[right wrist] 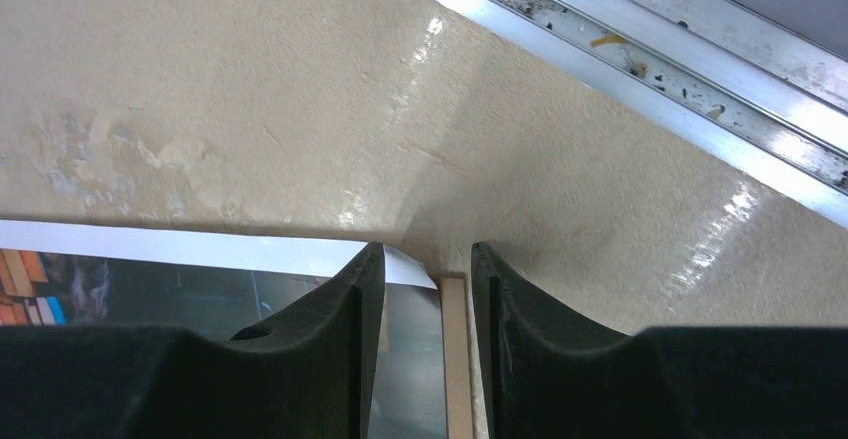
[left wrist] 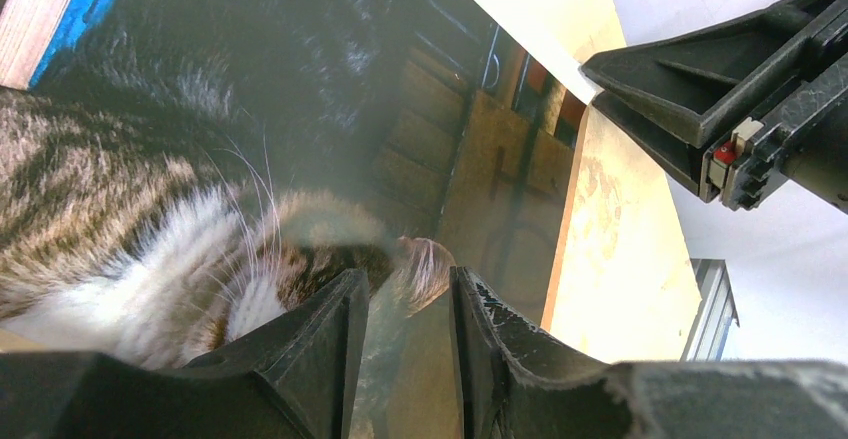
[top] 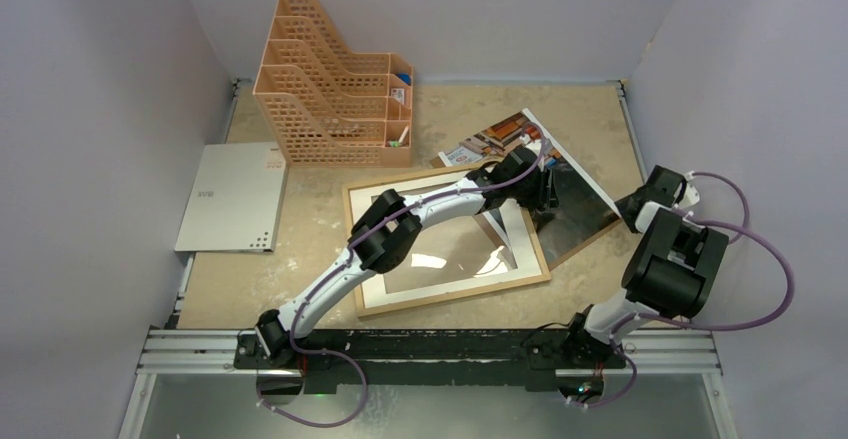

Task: Put the photo into the frame
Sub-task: Pick up the photo at the center of the board.

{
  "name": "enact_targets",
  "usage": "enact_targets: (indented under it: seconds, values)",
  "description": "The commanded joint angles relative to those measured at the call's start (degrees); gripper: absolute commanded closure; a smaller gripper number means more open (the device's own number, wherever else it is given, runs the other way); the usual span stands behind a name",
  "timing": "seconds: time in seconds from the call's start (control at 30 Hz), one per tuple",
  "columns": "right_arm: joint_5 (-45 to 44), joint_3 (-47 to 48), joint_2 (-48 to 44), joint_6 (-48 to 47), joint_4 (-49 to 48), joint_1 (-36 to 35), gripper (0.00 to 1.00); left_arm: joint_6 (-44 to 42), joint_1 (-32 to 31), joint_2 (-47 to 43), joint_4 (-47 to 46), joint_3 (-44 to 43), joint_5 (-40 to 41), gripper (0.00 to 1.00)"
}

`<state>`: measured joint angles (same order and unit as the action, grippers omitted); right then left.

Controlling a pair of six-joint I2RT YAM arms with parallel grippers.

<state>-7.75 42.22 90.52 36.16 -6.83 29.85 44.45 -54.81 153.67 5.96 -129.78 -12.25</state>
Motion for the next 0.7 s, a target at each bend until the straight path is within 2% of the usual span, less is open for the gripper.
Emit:
enact_targets:
  seconds: [0.0,0.27,0.4,0.67]
  values:
    - [1.8,1.7,1.7,-1.6,-1.0,-0.1,0.62,-0.2,0.0,3.2,6.0,0.7,0.1,0.61]
    - [4.3,1.2,1.8,-2.2,-1.9,-0.1,0.82,0.0,0.1,2.8,6.0,1.1,-0.1,0.61]
    - [3.6,1.1,1.4,-2.2,-1.4,-0.1,1.0,0.1,0.1,2.3,6.1,1.2,-0.2,0.61]
    - [1.6,1.3,-1.9,-1.5,-0.2,-0.1,1.0,-2.1,1.1,-2.8,5.2,1.9,-2.6,0.5]
